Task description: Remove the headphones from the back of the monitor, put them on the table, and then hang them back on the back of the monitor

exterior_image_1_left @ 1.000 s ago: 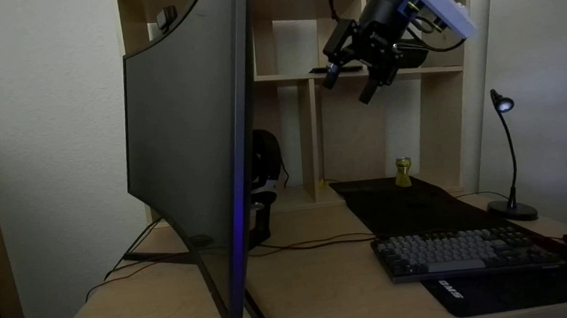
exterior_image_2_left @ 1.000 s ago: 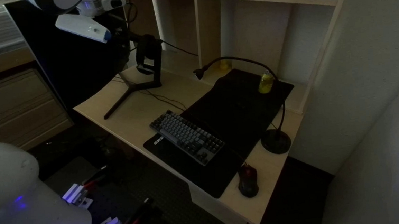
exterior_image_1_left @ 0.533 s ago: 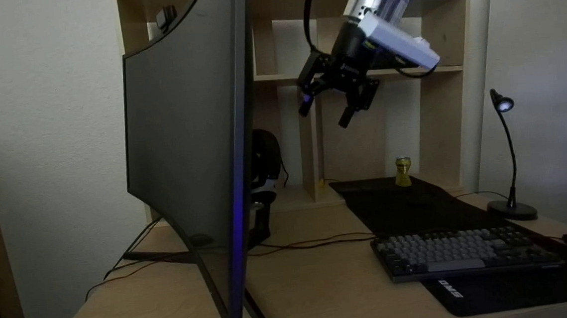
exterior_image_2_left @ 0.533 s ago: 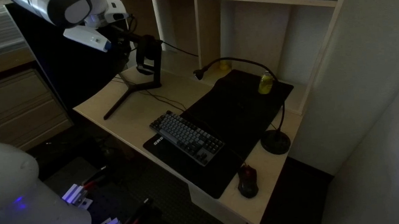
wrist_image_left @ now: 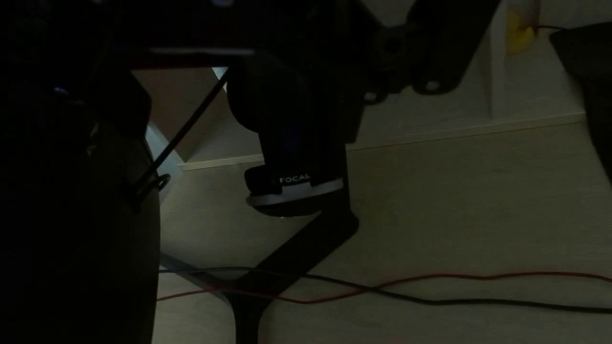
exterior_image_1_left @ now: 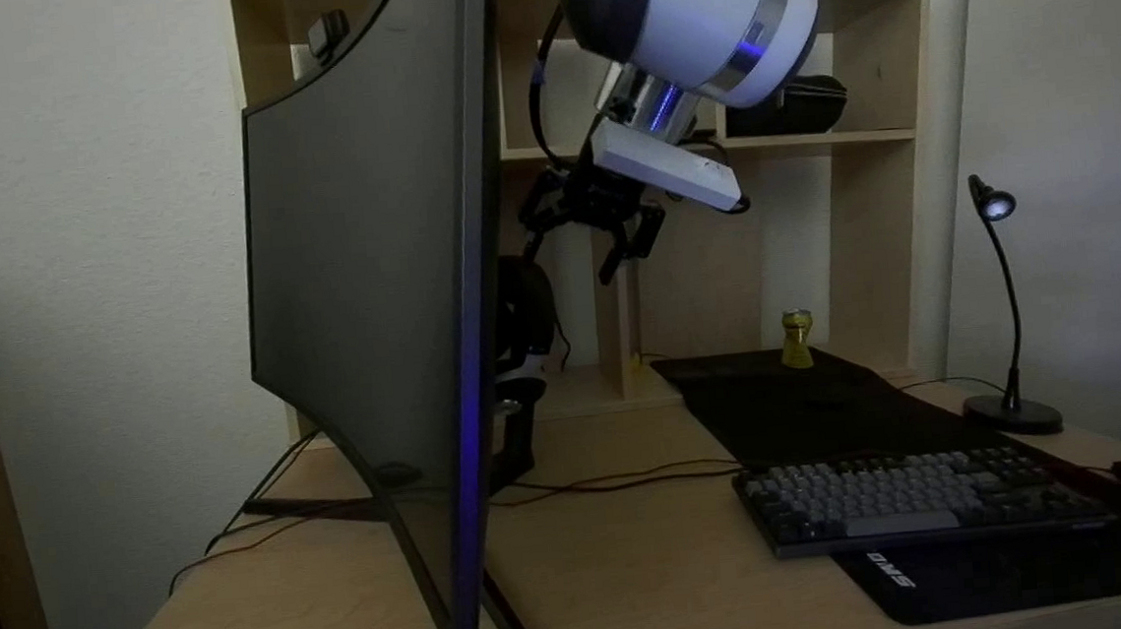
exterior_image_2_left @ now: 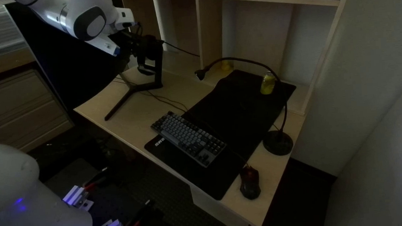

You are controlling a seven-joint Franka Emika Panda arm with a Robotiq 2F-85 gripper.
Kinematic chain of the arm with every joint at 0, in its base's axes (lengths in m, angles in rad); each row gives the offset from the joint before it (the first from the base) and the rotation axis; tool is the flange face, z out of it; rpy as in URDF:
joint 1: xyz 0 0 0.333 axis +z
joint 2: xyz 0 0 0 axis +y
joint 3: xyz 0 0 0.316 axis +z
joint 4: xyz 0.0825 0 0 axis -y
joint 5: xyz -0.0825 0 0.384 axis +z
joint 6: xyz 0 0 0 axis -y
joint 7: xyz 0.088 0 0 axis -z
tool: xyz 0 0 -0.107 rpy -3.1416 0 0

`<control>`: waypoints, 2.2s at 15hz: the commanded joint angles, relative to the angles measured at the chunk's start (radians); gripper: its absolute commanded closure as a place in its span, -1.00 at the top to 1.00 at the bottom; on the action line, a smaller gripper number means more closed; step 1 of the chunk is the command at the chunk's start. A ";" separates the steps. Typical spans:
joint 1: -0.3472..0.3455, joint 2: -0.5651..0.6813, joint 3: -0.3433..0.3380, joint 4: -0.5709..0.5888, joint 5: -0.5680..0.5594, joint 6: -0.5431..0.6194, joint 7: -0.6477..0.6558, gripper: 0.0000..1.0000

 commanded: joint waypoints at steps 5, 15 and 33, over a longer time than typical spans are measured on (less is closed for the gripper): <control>-0.013 0.162 -0.010 0.140 -0.037 0.101 -0.135 1.00; -0.077 0.448 0.040 0.472 -0.045 0.056 -0.277 1.00; -0.159 0.468 0.152 0.461 -0.106 0.096 0.018 -0.51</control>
